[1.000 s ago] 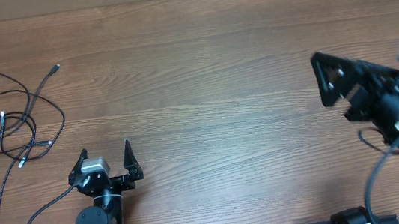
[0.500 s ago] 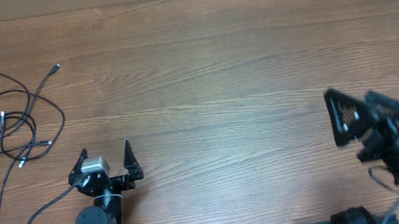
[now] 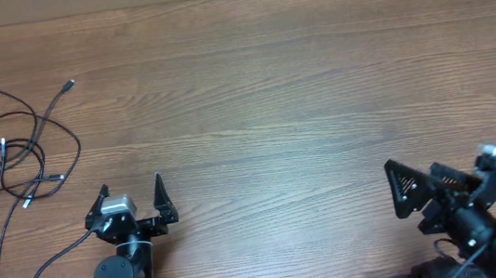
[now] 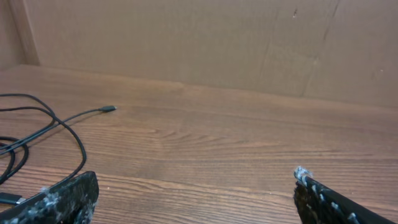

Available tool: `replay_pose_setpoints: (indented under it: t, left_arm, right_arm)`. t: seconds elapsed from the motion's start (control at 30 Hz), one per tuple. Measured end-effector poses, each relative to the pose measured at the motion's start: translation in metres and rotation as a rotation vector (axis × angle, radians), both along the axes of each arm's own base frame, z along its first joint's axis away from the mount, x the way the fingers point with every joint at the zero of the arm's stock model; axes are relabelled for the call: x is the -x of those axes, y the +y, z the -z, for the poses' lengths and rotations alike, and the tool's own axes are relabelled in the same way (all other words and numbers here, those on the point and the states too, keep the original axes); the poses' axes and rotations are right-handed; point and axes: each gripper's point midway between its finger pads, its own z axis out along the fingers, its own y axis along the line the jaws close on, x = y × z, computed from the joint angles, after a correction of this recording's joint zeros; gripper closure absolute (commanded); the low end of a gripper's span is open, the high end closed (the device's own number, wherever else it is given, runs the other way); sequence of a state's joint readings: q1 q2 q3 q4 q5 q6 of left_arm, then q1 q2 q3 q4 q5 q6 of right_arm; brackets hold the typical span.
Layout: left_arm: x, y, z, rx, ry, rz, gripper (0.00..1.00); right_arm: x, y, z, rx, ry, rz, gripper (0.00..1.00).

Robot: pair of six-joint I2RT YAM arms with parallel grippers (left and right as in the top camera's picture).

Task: Untangle cables

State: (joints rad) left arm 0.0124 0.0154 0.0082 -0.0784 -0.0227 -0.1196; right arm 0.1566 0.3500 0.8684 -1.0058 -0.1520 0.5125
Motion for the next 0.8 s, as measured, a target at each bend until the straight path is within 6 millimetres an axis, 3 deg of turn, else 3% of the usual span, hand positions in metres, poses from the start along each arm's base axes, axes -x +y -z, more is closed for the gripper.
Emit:
replay_pose_setpoints:
  t: [0.13,0.57,0.67,0.8]
  left_arm:
    - [0.0,0.0,0.0,0.0,0.0,0.0,0.0]
    - [0.0,0.0,0.0,0.0,0.0,0.0,0.0]
    - [0.0,0.0,0.0,0.0,0.0,0.0,0.01]
    - [0.0,0.0,0.0,0.0,0.0,0.0,0.0]
  right_arm:
    - [0.003,0.0,0.059,0.016,0.099,0.0,0.0]
    - [0.011,-0.002,0.163,0.033,0.217,0.0,0.0]
    - [0.007,-0.001,0.179,0.023,0.232,0.008,0.0]
    - [0.005,-0.001,0.182,0.013,0.23,0.013,0.0]
